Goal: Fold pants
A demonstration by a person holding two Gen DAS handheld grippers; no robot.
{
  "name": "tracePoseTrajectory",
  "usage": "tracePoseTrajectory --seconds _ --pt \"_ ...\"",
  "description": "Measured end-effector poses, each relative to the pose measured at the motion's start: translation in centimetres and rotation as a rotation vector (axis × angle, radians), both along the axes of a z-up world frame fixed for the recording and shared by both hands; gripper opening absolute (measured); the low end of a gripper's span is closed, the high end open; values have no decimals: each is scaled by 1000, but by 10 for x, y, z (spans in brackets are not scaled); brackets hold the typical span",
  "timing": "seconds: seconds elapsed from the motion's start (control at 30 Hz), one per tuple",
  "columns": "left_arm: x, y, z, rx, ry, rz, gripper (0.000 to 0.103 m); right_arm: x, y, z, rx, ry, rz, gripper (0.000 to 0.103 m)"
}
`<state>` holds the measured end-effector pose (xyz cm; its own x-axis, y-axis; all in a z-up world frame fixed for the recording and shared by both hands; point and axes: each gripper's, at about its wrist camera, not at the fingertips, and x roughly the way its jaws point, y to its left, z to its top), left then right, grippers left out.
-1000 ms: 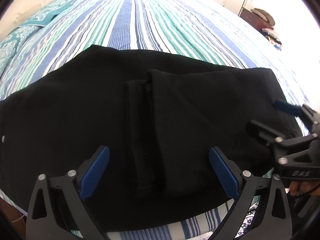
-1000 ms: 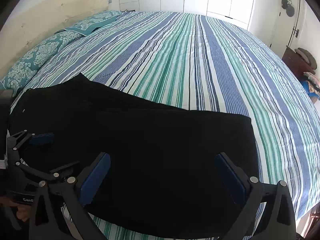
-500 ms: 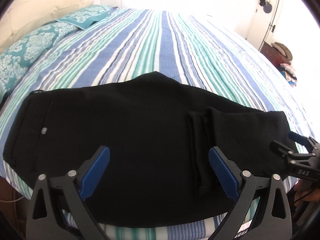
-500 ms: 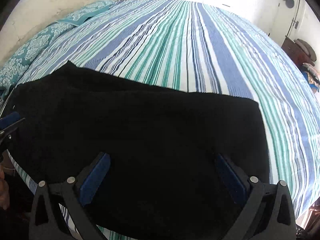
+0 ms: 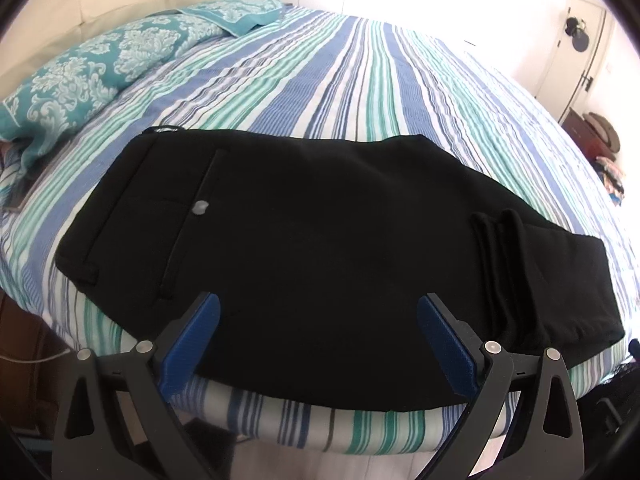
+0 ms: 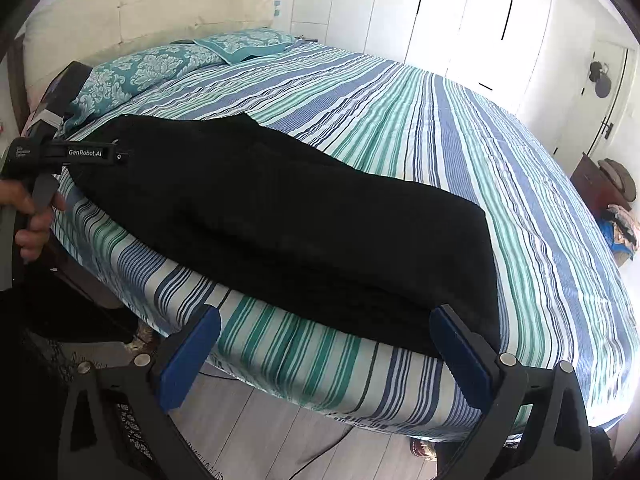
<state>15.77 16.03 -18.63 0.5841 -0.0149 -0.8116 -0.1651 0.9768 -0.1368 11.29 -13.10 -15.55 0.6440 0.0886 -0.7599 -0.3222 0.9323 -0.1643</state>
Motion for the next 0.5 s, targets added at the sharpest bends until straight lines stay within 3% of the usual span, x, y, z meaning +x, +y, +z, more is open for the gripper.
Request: tracePoseTrajectory --seconds 0.13,0.23,0.3,0.37,0.5 --pt "-14 38 13 -113 -31 117 100 -4 12 -1 -16 -27 40 103" --pt "-30 98 12 -298 -77 319 100 -12 21 -2 -32 -43 91 103" --pt "-33 133 7 -355 -73 438 100 -17 24 -3 -28 -42 110 103" --pt "-23 156 8 -326 -64 467 100 -18 25 -4 -15 -31 121 103" --pt "19 179 6 -144 17 378 100 -17 23 -7 0 -17 128 103"
